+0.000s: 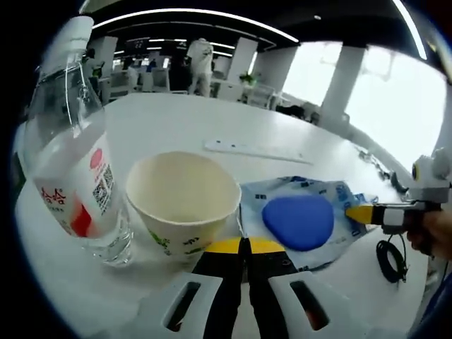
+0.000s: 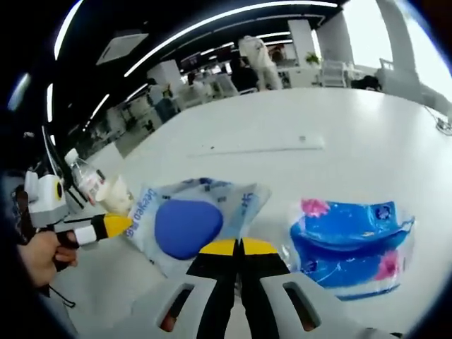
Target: Arrange the tabletop items into an orderly group along one side of the table until the central work area is clear of visible clutter.
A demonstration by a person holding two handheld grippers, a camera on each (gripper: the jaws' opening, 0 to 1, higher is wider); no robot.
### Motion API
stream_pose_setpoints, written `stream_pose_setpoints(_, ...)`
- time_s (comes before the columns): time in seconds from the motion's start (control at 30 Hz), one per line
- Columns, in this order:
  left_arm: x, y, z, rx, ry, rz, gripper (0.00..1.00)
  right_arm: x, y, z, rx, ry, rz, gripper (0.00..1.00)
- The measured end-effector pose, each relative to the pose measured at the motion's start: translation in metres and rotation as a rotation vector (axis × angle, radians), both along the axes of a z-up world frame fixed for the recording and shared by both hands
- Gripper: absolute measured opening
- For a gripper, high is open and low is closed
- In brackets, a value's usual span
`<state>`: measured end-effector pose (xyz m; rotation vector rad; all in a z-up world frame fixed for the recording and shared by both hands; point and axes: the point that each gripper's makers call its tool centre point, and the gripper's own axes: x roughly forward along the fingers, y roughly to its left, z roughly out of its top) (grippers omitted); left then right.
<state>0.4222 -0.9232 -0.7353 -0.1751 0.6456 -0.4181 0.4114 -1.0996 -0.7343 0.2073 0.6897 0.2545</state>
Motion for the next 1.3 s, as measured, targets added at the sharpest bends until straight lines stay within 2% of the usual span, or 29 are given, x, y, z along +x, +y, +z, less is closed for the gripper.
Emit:
stream_pose_setpoints(0.17, 0.004, -0.002, -0.002, 0.006, -0.004, 0.012, 0.00, 0.003, -0.003, -0.005, 0.001, 0.016, 0.006, 0.00)
stream_pose_setpoints(0.23, 0.004, -0.003, -0.003, 0.016, -0.007, 0.020, 0.00, 0.004, -0.004, -0.007, -0.028, 0.014, 0.028, 0.00)
stream_pose_setpoints(0.43, 0.003, 0.000, -0.008, 0.010, 0.004, 0.041, 0.00, 0.007, -0.005, -0.009, -0.031, 0.010, 0.042, 0.00)
stream_pose_setpoints(0.67, 0.003, 0.000, -0.009, 0.033, -0.012, 0.032, 0.01, 0.006, -0.005, -0.011, -0.041, 0.013, 0.041, 0.00)
stream_pose_setpoints(0.8, 0.002, 0.000, -0.009, 0.042, -0.012, 0.032, 0.06, 0.003, -0.006, -0.014, -0.074, 0.018, 0.062, 0.07)
stream_pose_setpoints(0.87, -0.001, 0.005, -0.012, 0.094, -0.020, 0.030, 0.13, 0.001, -0.002, -0.009, -0.068, 0.003, 0.078, 0.11)
stream_pose_setpoints(0.9, -0.002, 0.006, -0.011, 0.101, -0.026, 0.035, 0.16, 0.000, -0.002, -0.006, -0.084, -0.010, 0.086, 0.12)
stream_pose_setpoints(0.93, -0.004, 0.006, -0.011, 0.090, -0.025, 0.038, 0.20, 0.001, -0.003, -0.001, -0.145, -0.047, 0.121, 0.12)
stream_pose_setpoints(0.97, -0.005, 0.005, -0.010, 0.067, -0.016, 0.048, 0.21, 0.000, -0.001, 0.001, -0.166, -0.061, 0.138, 0.14)
stream_pose_setpoints(1.0, -0.006, 0.006, -0.010, 0.071, -0.014, 0.048, 0.21, -0.002, 0.003, 0.001, -0.171, -0.061, 0.163, 0.16)
stream_pose_setpoints(1.07, -0.009, 0.008, -0.009, 0.066, -0.015, 0.060, 0.21, -0.003, 0.005, 0.003, -0.161, -0.069, 0.163, 0.21)
stream_pose_setpoints(1.3, -0.018, 0.009, -0.004, 0.059, -0.016, 0.057, 0.20, -0.004, 0.006, 0.006, -0.179, -0.069, 0.175, 0.29)
